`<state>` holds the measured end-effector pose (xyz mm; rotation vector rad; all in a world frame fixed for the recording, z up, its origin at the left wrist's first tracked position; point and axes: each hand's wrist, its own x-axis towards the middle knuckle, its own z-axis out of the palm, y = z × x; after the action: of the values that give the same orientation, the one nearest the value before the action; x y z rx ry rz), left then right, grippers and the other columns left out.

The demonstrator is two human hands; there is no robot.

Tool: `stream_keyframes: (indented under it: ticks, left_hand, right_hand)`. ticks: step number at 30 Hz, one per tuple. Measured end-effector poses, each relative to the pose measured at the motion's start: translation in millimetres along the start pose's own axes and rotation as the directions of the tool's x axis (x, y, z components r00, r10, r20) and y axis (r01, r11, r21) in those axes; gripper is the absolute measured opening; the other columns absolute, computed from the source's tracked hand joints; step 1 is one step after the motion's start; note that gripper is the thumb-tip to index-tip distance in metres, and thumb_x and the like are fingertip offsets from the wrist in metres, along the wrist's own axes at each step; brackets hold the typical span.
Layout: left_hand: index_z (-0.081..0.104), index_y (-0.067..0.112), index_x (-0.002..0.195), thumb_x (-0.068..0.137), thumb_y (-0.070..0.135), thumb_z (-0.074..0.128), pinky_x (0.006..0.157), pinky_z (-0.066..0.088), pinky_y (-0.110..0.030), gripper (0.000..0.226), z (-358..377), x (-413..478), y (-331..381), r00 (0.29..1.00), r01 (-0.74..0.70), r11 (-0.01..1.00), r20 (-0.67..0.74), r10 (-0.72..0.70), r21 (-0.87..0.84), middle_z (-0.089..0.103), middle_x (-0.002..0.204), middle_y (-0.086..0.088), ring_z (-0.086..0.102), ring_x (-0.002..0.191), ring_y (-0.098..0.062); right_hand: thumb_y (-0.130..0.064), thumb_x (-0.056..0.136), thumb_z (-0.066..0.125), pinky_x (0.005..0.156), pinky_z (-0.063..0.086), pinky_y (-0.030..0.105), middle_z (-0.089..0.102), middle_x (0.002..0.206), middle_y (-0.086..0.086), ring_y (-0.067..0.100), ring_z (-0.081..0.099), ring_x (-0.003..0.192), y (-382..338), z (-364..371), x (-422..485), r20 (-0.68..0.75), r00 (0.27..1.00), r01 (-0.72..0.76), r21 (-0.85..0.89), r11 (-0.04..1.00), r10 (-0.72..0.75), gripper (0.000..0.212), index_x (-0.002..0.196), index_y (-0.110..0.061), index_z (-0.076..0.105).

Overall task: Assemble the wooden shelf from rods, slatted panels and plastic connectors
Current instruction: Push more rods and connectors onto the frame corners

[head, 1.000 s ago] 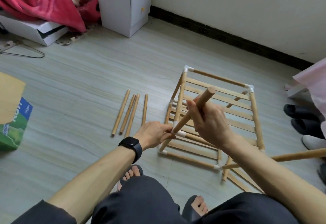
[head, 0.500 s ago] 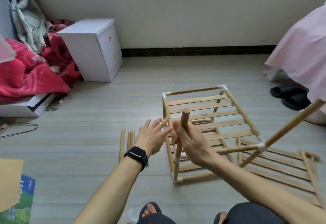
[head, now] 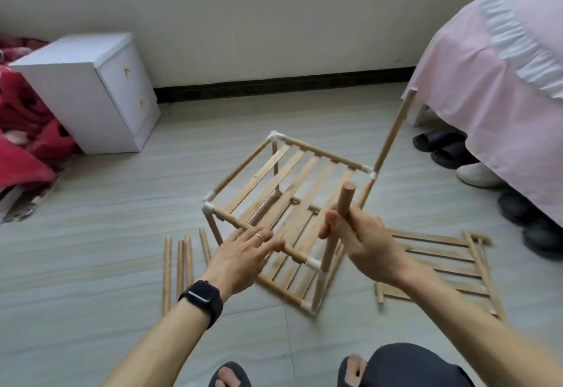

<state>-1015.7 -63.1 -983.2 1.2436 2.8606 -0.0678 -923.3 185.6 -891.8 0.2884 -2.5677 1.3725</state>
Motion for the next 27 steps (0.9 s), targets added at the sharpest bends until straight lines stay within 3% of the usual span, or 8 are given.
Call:
stream_keyframes:
  ticks: [2,4,7,10,14,17,21,27]
  left_hand:
    - [0.026,0.039,0.153,0.103,0.028,0.048,0.120,0.027,-0.041,0.055,-1.1,3.2,16.6,0.999,-0.042,0.998,0.007,0.042,-0.049,0.035,0.160,0.007,0.027,0.150,-0.018]
    - [0.028,0.042,0.152,0.103,0.034,0.047,0.118,0.031,-0.041,0.053,-6.3,8.1,26.5,0.999,-0.047,0.994,0.008,0.048,-0.102,0.039,0.158,0.007,0.033,0.146,-0.019]
    - [0.019,0.048,0.154,0.092,0.077,0.033,0.124,0.016,-0.046,0.070,-14.1,13.2,22.8,0.995,0.050,0.997,0.087,-0.045,-0.059,0.020,0.167,0.005,0.019,0.153,-0.021]
    - [0.012,0.051,0.156,0.068,0.103,0.015,0.123,-0.002,-0.055,0.103,-10.1,8.8,14.7,0.969,0.163,0.985,0.196,-0.151,-0.047,0.000,0.169,0.007,-0.001,0.156,-0.024]
    - [-0.012,0.065,0.146,0.074,0.098,0.005,0.120,-0.013,-0.056,0.081,9.8,-1.5,11.1,0.954,0.239,0.968,0.207,-0.219,-0.078,-0.012,0.167,0.013,-0.014,0.155,-0.022]
    - [-0.009,0.067,0.146,0.078,0.094,0.001,0.121,-0.014,-0.051,0.074,19.8,-3.1,8.5,0.955,0.265,0.956,0.168,-0.244,-0.123,-0.013,0.165,0.017,-0.015,0.154,-0.018]
    - [-0.002,0.065,0.150,0.082,0.090,0.008,0.123,-0.007,-0.052,0.072,15.9,0.6,6.8,0.956,0.256,0.957,0.184,-0.229,-0.137,-0.010,0.166,0.018,-0.012,0.154,-0.016]
    - [0.013,0.057,0.153,0.087,0.085,0.006,0.122,-0.011,-0.037,0.072,-4.0,-0.8,2.6,0.984,0.135,0.964,0.141,-0.105,-0.229,0.000,0.167,0.013,-0.005,0.155,-0.009]
  right_hand:
    - [-0.046,0.106,0.037,0.074,0.049,0.013,0.070,0.084,-0.008,0.004,0.068,0.082,21.1,-23.6,-3.2,-0.152,0.985,-0.084,0.011,0.996,0.085,0.040,0.095,-0.015,0.061]
    - [-0.041,0.108,0.039,0.076,0.051,0.026,0.067,0.079,-0.002,0.008,0.066,0.078,43.0,-44.9,1.0,-0.300,0.929,-0.213,0.047,0.976,0.217,0.039,0.094,-0.011,0.060]
    - [-0.039,0.107,0.042,0.079,0.049,0.044,0.060,0.074,0.003,0.019,0.059,0.073,66.0,-67.2,17.4,-0.441,0.817,-0.327,0.175,0.929,0.371,0.039,0.082,-0.012,0.056]
    - [-0.038,0.100,0.050,0.066,0.044,0.041,0.047,0.057,-0.002,0.018,0.048,0.059,71.1,-66.4,35.8,-0.491,0.764,-0.287,0.322,0.902,0.418,0.037,0.068,-0.019,0.049]
    - [-0.039,0.088,0.056,0.053,0.039,0.043,0.043,0.053,0.013,0.024,0.044,0.050,79.2,-53.6,56.5,-0.620,0.657,-0.240,0.367,0.899,0.429,0.049,0.061,0.001,0.050]
    - [-0.033,0.082,0.058,0.049,0.039,0.050,0.040,0.052,0.029,0.041,0.042,0.047,92.8,-49.5,65.1,-0.681,0.632,-0.175,0.339,0.925,0.369,0.056,0.061,0.017,0.043]
    - [-0.027,0.080,0.058,0.043,0.033,0.051,0.036,0.050,0.028,0.049,0.039,0.047,101.8,-51.7,70.1,-0.659,0.671,-0.115,0.361,0.925,0.340,0.052,0.060,0.016,0.038]
    - [-0.026,0.081,0.058,0.048,0.035,0.047,0.036,0.050,0.010,0.026,0.036,0.048,101.5,-72.6,72.5,-0.624,0.651,-0.179,0.427,0.886,0.432,0.035,0.052,-0.009,0.045]
